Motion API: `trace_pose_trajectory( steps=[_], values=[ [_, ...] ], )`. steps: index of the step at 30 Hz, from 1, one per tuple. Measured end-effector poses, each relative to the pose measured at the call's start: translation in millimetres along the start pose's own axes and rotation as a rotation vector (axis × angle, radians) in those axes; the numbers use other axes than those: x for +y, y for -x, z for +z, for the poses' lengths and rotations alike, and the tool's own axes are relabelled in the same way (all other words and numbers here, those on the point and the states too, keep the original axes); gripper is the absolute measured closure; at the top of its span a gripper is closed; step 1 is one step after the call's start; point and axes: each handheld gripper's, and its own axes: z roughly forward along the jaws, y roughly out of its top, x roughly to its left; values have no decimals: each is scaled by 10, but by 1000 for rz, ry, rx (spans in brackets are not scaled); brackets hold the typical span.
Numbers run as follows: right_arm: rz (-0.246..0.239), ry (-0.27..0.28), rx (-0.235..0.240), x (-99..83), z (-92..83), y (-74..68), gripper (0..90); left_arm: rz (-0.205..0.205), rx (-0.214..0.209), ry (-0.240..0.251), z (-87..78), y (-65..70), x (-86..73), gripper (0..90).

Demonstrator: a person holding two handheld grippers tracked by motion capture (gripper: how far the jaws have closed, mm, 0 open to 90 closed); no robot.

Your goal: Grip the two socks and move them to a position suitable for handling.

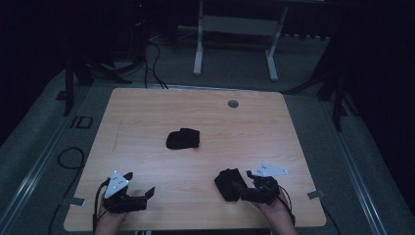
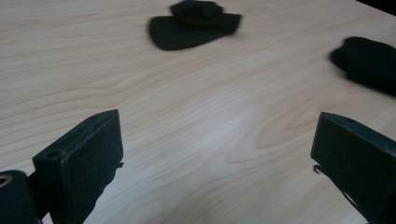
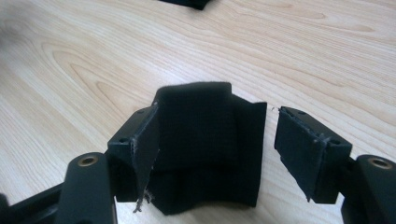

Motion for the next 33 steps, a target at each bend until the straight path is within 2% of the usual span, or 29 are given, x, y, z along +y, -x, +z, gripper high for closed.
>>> trace_pose_trajectory(
  steps=[2,4,7,8,10,11,13,15,17,19,21,23,25,27,28,30,32,33],
  values=[
    [4,-8,23,17,63,-23,296,15,-21,-2,29,66,15,25],
    [-29,-32,30,10,182,-83,293,23,-36,-3,58,125,22,25],
    [-45,-85,36,-30,385,-110,291,12,-71,-8,98,184,25,25],
    [-45,-85,36,-30,385,-110,291,12,-71,-8,98,184,25,26],
    [-86,-155,8,-77,526,-116,363,12,-102,-18,142,240,34,26],
    [-95,-148,8,-97,543,-125,426,23,-106,-23,158,265,40,26],
    [-108,-146,24,-93,524,-132,650,39,-110,-33,189,304,51,26],
    [-114,-152,50,-86,515,-133,763,47,-119,-37,221,338,63,48],
    [-113,-147,73,-72,496,-121,786,60,-127,-52,259,375,83,51],
    [-81,-129,133,-52,453,-106,789,62,-132,-53,285,403,104,65],
    [-134,-98,140,-10,360,-156,788,65,-135,-69,324,437,141,140],
    [-138,-80,185,32,288,-182,788,68,-161,-102,393,471,188,149],
    [-158,-58,235,75,196,-247,788,82,-197,-116,457,514,243,212],
    [-161,-44,287,102,127,-312,788,126,-223,-107,508,584,310,230],
    [-169,-37,299,108,105,-339,788,157,-241,-95,526,625,347,258],
    [-191,-32,322,124,53,-405,787,213,-250,-63,551,714,426,275],
    [-203,-27,337,138,12,-448,786,237,-306,-45,590,783,515,277],
    [-205,-24,342,149,-9,-462,786,234,-333,-40,605,799,542,277]
  ],
)
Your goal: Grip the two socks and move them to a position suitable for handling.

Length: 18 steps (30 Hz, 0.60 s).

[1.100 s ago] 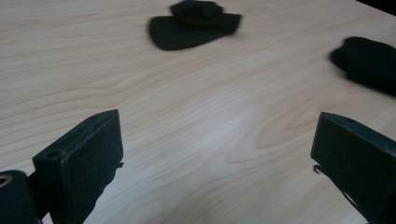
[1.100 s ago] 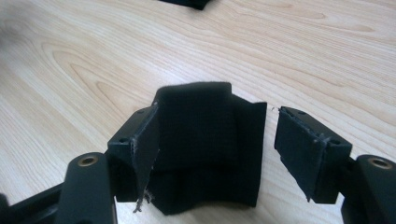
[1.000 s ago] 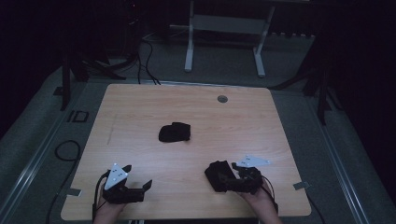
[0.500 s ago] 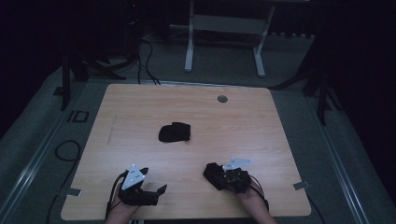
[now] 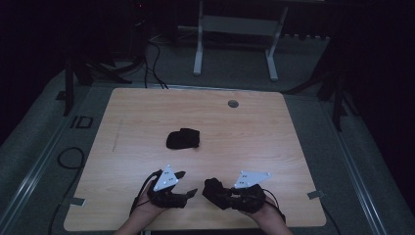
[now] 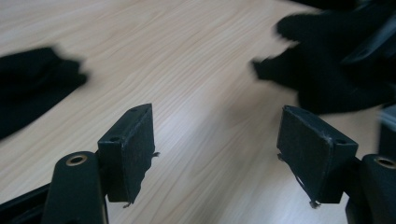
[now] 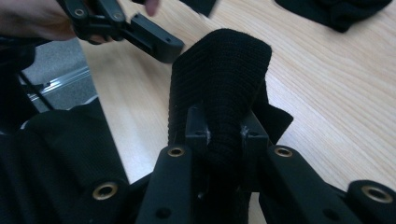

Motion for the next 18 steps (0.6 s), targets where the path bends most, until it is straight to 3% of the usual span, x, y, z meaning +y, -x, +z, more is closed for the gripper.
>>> trace_pose_trajectory(
  steps=[2,5,11,12,15,17,18],
  values=[
    [2,12,11,18,-26,-2,786,-21,-70,23,45,-1,72,280],
    [-18,6,-4,43,-54,-16,785,71,-60,7,110,43,166,341],
    [-35,2,2,61,-82,-3,785,96,-110,7,182,13,259,411],
    [-36,2,6,60,-85,4,785,113,-153,15,197,8,280,411],
    [-55,-14,30,58,-103,21,785,179,-186,3,199,40,313,456],
    [-61,-16,42,58,-106,24,785,191,-198,2,200,53,326,481],
    [-63,-10,48,57,-110,24,785,195,-233,-6,204,71,352,481]
  ],
)
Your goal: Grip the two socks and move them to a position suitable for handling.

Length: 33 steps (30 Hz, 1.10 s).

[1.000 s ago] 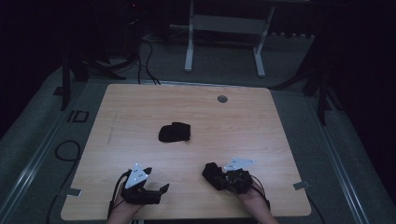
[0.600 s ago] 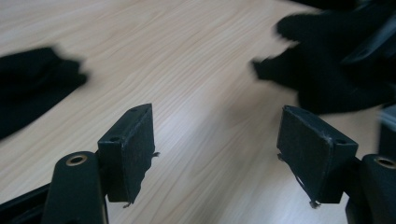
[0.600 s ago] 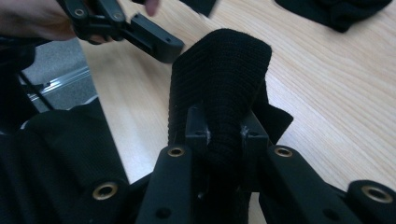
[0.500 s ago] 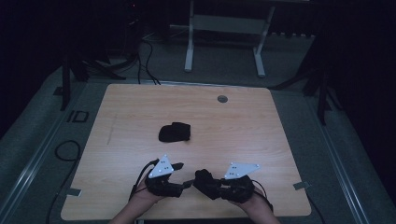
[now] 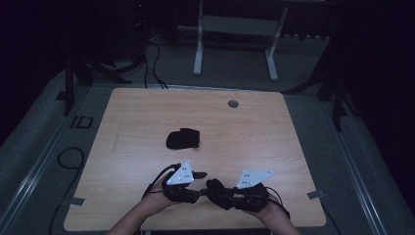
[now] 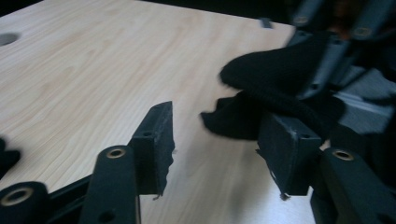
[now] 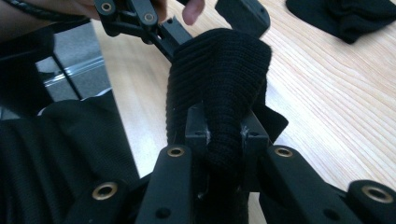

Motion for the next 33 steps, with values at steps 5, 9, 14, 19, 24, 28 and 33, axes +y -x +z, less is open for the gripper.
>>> trace_pose_trajectory(
  steps=[5,9,14,19,24,28,33],
  values=[
    [-2,6,3,13,10,-4,784,-2,-20,-18,27,18,15,716],
    [18,17,-22,12,-3,34,784,-33,-8,-49,29,21,13,827],
    [23,45,-27,34,-43,57,784,-58,-18,-24,-26,-7,6,830],
    [36,84,-14,81,-119,93,784,-44,-11,-9,-88,8,40,829],
    [40,115,-24,99,-178,116,790,-46,35,-50,-130,-3,30,830],
    [82,161,-69,100,-328,201,809,-61,28,-48,-178,-18,-13,834],
    [85,187,-80,127,-375,209,810,-51,59,-65,-220,-12,-23,837]
  ],
)
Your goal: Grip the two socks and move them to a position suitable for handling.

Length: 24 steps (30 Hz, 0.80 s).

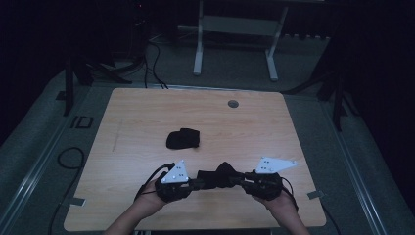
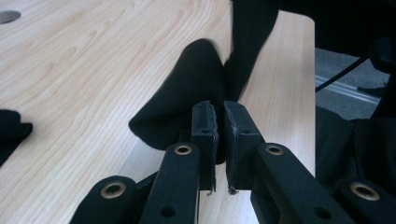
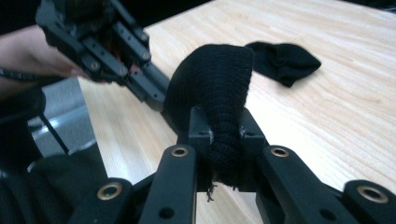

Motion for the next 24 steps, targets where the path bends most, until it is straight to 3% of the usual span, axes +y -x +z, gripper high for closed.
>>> trace_pose_trajectory(
  steps=[2,5,11,15,20,24],
  values=[
    [5,30,-17,20,-57,18,811,-7,33,-21,-11,-17,-36,838],
    [17,73,-48,67,-194,70,812,-39,20,-27,-20,-43,-112,841],
    [62,78,-103,61,-310,187,811,-33,-8,-76,-53,-49,-221,842],
    [113,41,-151,-91,-283,317,809,-52,-11,-107,-143,-135,-334,840],
    [169,-8,-156,-290,-165,444,808,-70,-7,-121,-187,-215,-419,839],
    [206,-96,-177,-556,99,567,806,-73,-32,-182,-70,-314,-507,837]
  ],
)
